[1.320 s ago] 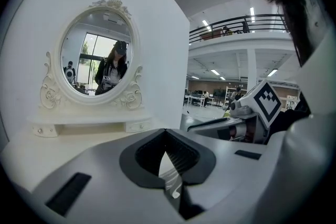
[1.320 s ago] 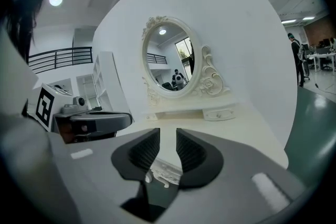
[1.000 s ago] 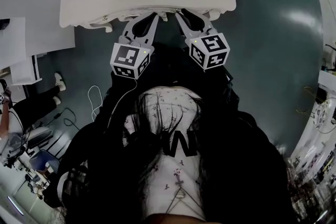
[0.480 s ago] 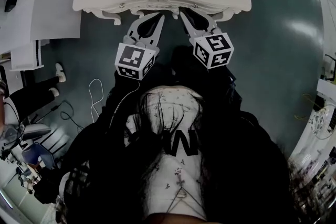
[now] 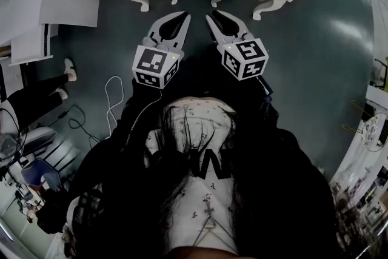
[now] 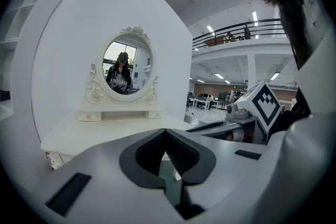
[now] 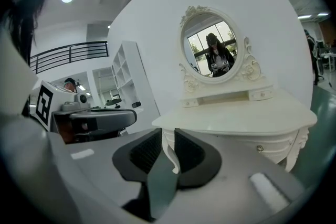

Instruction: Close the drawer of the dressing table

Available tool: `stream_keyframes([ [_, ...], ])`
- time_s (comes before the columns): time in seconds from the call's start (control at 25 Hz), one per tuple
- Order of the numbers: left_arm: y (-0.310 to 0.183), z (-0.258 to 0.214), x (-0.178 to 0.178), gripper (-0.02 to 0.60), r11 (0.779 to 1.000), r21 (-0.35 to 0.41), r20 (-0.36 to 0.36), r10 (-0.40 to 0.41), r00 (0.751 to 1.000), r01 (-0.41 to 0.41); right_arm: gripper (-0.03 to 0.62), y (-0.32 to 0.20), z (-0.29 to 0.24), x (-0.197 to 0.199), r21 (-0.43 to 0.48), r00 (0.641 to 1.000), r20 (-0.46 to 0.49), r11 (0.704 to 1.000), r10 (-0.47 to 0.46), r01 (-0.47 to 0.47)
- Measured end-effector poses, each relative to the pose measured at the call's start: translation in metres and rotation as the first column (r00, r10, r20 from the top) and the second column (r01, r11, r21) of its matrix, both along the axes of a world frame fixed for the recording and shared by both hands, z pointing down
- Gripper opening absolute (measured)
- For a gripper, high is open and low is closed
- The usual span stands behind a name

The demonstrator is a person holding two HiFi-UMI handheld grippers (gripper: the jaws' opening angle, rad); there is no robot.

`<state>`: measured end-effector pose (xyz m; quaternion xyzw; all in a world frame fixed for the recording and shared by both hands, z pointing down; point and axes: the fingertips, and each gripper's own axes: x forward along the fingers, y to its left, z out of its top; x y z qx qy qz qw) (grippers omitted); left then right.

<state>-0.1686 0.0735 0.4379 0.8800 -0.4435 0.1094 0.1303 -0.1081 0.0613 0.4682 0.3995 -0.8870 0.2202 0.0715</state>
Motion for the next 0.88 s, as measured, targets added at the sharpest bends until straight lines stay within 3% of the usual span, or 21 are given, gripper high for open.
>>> stream_keyframes([
  [0.44,0.036,0.001,-0.021,-0.002,0.999,0.008,-0.036,0.033,0.999,-0.033,0.048,0.048,0.000,-0.025,-0.004,0.999,-0.041,1.000,0.006,-0.006],
  [0.88,0.049,0.000,-0.012,-0.002,0.998,0.008,-0.043,-0.062,0.997,0.062,0.009,0.065,-0.001,-0.009,-0.005,0.995,-0.065,0.998,-0.069,0.069],
])
